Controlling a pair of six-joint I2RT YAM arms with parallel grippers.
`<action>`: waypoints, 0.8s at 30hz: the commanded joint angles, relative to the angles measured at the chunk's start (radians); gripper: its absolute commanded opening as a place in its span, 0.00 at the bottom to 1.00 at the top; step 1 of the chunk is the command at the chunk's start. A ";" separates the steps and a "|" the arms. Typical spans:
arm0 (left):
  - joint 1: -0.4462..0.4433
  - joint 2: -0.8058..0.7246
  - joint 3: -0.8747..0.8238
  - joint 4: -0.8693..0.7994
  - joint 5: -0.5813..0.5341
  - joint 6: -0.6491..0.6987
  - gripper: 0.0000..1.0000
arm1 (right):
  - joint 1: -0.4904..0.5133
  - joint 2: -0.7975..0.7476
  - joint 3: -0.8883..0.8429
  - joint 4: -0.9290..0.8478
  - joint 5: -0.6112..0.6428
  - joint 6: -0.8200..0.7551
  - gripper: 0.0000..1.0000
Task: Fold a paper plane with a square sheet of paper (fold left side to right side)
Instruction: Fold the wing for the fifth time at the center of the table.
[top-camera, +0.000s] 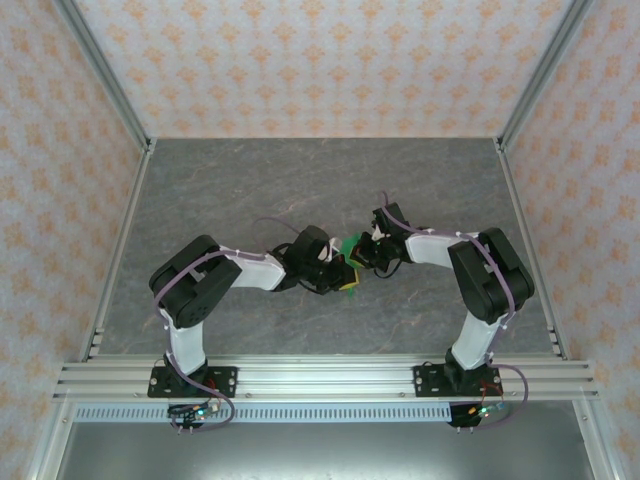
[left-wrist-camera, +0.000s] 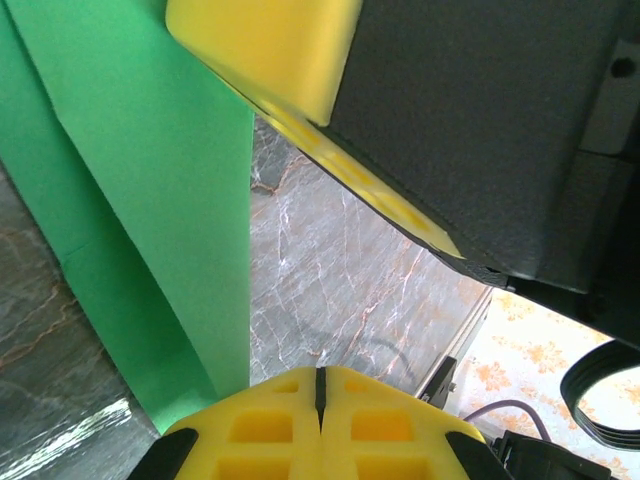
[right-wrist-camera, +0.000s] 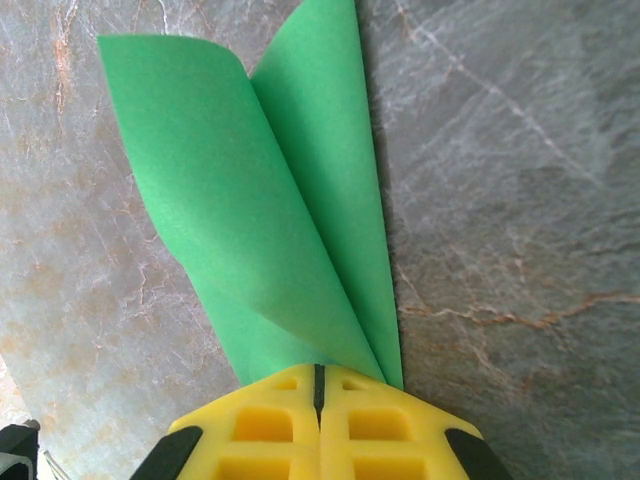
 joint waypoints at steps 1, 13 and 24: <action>-0.011 0.020 -0.016 0.026 -0.024 -0.011 0.02 | 0.002 0.034 -0.024 -0.064 0.044 -0.013 0.04; -0.016 0.059 -0.032 0.020 -0.038 -0.014 0.02 | 0.002 0.037 -0.019 -0.070 0.042 -0.019 0.04; -0.020 0.085 -0.036 0.021 -0.042 -0.017 0.02 | 0.002 0.031 -0.022 -0.037 0.026 -0.022 0.04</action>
